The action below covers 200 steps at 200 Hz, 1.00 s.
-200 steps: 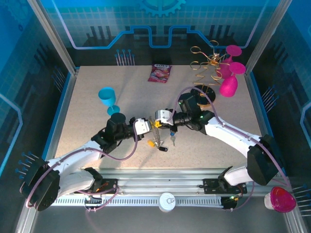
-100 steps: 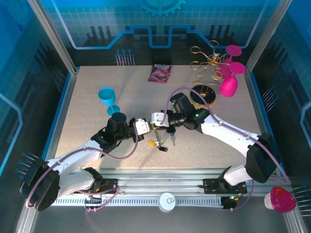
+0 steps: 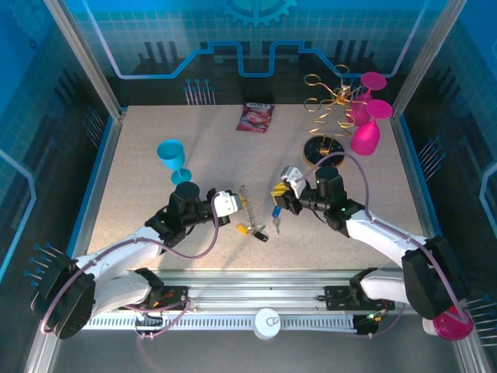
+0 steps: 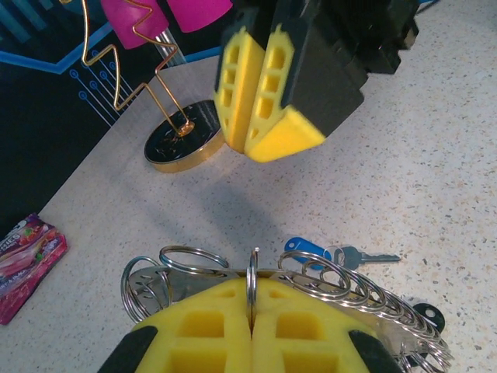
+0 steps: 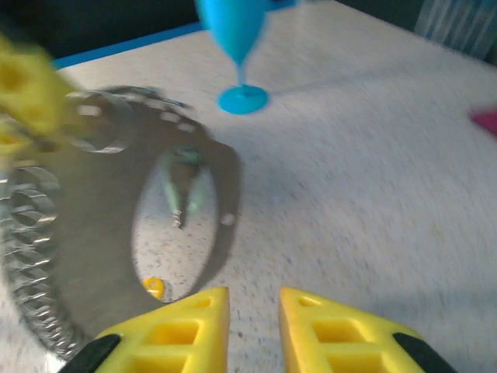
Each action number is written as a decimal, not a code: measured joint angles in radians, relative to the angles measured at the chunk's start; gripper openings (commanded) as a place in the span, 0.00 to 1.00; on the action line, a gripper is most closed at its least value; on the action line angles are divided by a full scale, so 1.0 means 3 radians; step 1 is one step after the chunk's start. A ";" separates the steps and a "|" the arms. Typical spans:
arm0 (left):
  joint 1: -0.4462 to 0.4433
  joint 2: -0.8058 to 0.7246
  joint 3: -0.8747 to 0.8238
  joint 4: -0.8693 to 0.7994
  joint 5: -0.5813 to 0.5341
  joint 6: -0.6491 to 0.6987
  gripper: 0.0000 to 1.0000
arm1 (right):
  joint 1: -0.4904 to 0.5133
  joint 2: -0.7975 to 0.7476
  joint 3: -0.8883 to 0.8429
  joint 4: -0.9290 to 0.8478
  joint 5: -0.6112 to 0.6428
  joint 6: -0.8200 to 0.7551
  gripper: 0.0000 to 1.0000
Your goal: Put the keys on the keyring
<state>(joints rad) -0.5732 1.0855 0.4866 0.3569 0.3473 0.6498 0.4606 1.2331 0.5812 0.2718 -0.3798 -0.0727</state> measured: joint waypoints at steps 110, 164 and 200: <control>0.0000 -0.0008 -0.0005 0.0050 -0.0031 0.0014 0.00 | 0.0225 0.0430 0.0704 -0.2040 0.0888 0.1344 0.26; 0.0000 -0.0008 -0.0005 0.0050 0.0154 0.0024 0.00 | 0.0546 -0.0306 0.0505 -0.1261 0.0462 -0.0135 0.24; 0.0000 -0.0008 -0.0005 0.0050 0.0314 0.0038 0.00 | 0.0603 -0.0245 0.0406 -0.0807 -0.0018 -0.1001 0.25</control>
<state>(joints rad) -0.5732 1.0832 0.4850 0.3717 0.4416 0.6613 0.6415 1.1595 0.7029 0.0296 -0.3851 -0.3729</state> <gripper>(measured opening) 0.049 0.250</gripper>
